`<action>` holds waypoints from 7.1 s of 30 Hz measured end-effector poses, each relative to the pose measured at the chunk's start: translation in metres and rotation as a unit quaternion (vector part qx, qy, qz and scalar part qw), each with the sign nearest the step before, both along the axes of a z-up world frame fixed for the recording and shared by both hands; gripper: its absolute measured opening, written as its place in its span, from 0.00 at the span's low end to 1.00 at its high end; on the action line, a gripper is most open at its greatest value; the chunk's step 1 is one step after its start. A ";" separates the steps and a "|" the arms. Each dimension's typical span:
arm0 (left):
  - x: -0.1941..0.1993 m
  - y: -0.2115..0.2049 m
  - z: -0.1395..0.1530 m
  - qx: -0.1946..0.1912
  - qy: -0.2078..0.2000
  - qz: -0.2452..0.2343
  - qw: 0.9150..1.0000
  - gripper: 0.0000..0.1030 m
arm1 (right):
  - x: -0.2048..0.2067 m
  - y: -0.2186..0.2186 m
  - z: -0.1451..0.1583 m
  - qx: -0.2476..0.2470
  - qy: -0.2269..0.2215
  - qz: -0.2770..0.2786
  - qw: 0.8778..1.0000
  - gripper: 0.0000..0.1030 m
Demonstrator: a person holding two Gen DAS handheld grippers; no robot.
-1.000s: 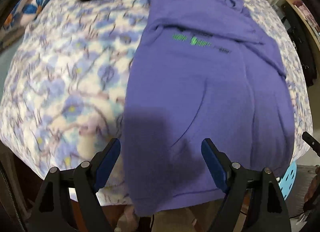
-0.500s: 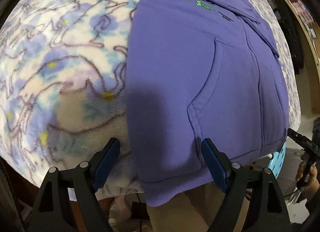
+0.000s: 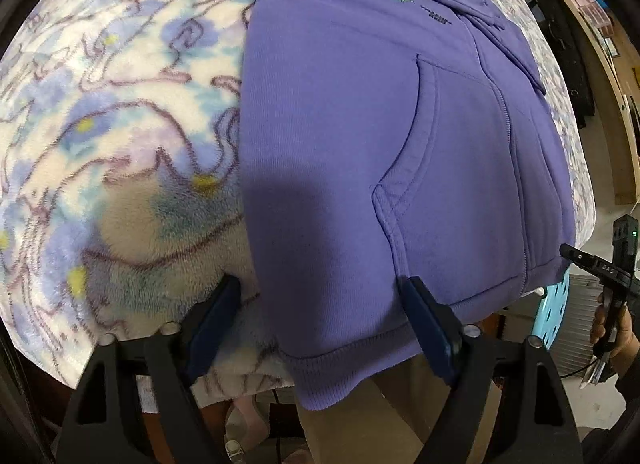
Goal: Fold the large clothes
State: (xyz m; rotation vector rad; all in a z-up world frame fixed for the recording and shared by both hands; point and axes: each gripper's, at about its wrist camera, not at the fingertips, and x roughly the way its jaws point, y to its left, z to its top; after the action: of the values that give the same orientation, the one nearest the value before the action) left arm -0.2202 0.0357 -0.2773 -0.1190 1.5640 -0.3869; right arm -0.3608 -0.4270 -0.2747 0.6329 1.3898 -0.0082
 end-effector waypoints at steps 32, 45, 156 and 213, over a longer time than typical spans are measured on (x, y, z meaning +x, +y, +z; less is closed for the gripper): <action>0.121 -0.045 0.134 -0.216 -0.123 0.095 0.964 0.08 | 0.119 -0.044 0.099 0.107 -0.175 -0.074 0.976 0.15; 0.308 -0.058 0.073 -0.151 -0.103 0.166 0.969 0.70 | 0.306 -0.110 0.048 0.091 -0.138 -0.112 0.980 0.37; 0.331 -0.151 0.052 0.098 -0.306 0.000 0.947 0.41 | 0.336 -0.037 0.045 -0.181 -0.207 -0.057 0.960 0.15; 0.234 -0.155 0.296 0.063 -0.295 -0.037 0.953 0.67 | 0.250 0.007 0.287 -0.161 -0.205 -0.076 0.962 0.30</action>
State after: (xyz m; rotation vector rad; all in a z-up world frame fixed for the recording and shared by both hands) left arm 0.0140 -0.1193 0.0182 0.1459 0.9980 -0.3390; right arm -0.1110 -0.4195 0.0118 0.4347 0.9105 -0.2111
